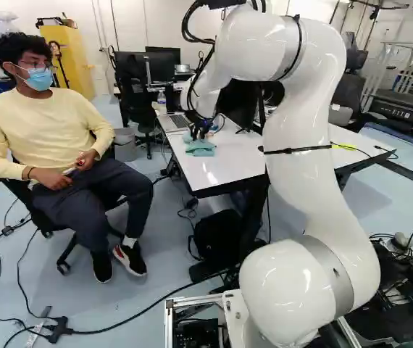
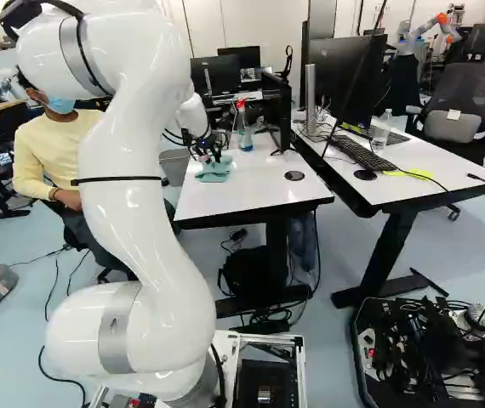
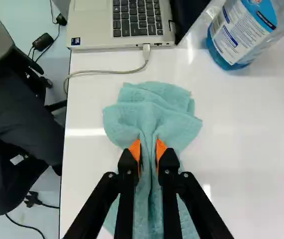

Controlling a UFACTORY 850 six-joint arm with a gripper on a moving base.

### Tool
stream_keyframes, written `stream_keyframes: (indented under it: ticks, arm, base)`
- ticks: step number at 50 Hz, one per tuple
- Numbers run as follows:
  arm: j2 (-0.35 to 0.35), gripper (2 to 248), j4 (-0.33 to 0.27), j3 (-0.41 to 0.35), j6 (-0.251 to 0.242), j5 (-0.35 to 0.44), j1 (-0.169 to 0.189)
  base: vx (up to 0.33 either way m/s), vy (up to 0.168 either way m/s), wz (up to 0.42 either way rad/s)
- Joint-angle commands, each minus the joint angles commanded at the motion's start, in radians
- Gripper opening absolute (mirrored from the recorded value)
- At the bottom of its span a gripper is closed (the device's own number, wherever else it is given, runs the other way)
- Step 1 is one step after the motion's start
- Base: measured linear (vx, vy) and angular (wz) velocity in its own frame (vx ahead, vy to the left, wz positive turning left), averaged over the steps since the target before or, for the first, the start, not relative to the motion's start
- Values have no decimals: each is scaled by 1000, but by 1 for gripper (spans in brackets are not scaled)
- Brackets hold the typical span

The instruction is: Clean the table with the green towel

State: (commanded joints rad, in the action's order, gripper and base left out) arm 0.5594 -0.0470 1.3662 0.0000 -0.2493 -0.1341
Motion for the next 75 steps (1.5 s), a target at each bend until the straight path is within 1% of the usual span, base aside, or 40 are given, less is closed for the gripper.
stream_keyframes:
  ticks: [14, 38, 45, 57, 68, 75]
  arm:
    - [0, 56, 0, -1, 0, 0, 38]
    - [63, 56, 0, 87, 0, 0, 98]
    - [67, 56, 0, 96, 0, 0, 103]
    - [44, 56, 0, 93, 0, -2, 104]
    - [17, 56, 0, 85, 0, -35, 104]
    - [-13, 56, 0, 62, 0, -51, 99]
  base:
    - [0, 0, 0]
    - [0, 0, 0]
    - [0, 0, 0]
    - [0, 0, 0]
    - [0, 0, 0]
    - [0, 0, 0]
